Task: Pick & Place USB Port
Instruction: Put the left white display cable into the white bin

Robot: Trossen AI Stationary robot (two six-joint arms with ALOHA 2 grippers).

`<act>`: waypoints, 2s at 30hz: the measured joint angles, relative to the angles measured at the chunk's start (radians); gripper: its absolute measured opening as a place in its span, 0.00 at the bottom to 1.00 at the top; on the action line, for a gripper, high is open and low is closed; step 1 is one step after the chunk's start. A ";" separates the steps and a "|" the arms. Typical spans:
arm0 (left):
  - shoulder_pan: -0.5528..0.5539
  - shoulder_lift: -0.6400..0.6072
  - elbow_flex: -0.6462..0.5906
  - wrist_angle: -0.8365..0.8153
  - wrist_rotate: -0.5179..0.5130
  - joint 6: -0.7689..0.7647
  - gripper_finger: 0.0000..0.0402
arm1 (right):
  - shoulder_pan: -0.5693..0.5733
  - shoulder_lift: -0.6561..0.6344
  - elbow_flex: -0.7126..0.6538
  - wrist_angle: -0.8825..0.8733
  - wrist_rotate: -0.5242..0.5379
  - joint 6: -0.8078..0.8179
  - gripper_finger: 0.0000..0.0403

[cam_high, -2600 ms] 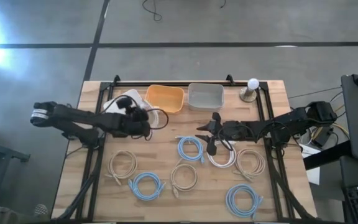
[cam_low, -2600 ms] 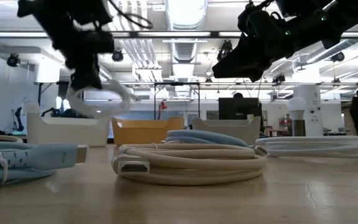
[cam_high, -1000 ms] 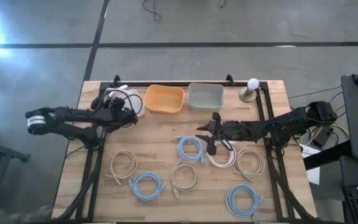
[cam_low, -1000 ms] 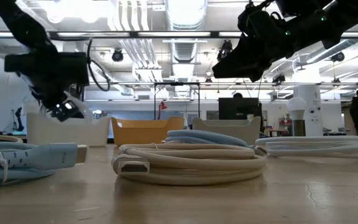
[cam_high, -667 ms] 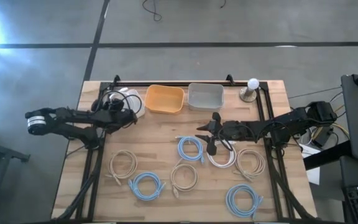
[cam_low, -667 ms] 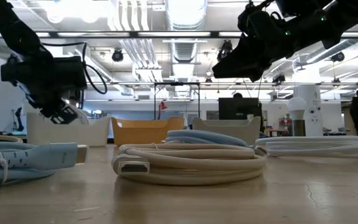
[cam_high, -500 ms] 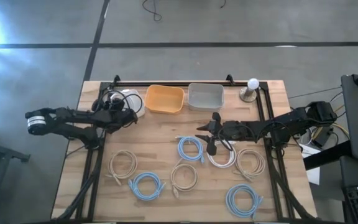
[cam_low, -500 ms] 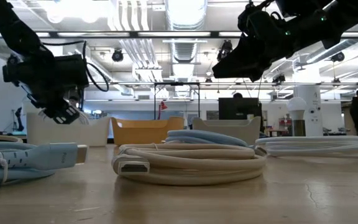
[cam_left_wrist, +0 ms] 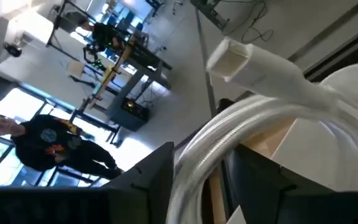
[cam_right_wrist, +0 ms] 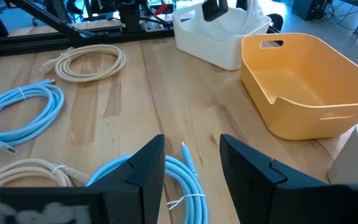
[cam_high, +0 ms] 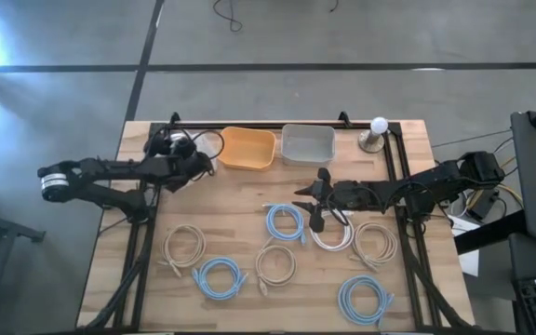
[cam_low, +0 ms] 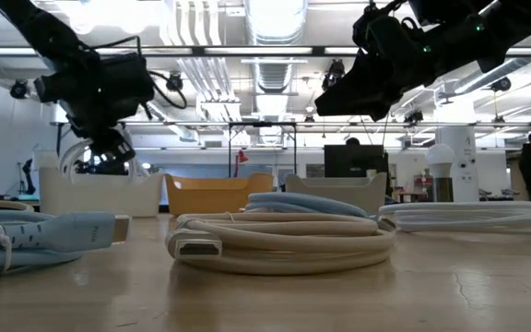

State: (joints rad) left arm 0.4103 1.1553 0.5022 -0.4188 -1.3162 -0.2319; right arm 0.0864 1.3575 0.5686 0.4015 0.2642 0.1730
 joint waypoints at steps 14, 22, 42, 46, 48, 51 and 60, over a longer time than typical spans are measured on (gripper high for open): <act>0.016 0.000 0.050 -0.001 0.241 0.123 0.41 | 0.000 0.000 0.000 0.000 0.000 0.011 0.37; 0.021 0.000 0.048 -0.069 0.285 0.108 0.41 | 0.000 0.000 0.000 0.000 -0.002 0.011 0.37; 0.018 0.000 0.203 -0.340 0.464 0.028 0.41 | 0.000 0.000 0.000 0.000 -0.002 0.011 0.37; 0.021 0.000 0.227 -0.429 0.521 0.021 0.41 | 0.000 0.000 0.000 0.000 -0.002 0.011 0.37; 0.021 0.000 0.244 -0.471 0.574 0.017 0.41 | 0.000 0.000 0.000 0.000 -0.002 0.011 0.37; 0.019 0.000 0.275 -0.522 0.609 0.009 0.41 | 0.000 0.000 0.000 0.000 -0.002 0.011 0.37; 0.020 0.000 0.406 -0.630 0.638 0.090 0.41 | 0.000 0.000 0.000 0.000 -0.002 0.011 0.37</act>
State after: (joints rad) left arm 0.4306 1.1549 0.9086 -1.0491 -0.6778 -0.1416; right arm 0.0868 1.3575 0.5686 0.4019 0.2619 0.1841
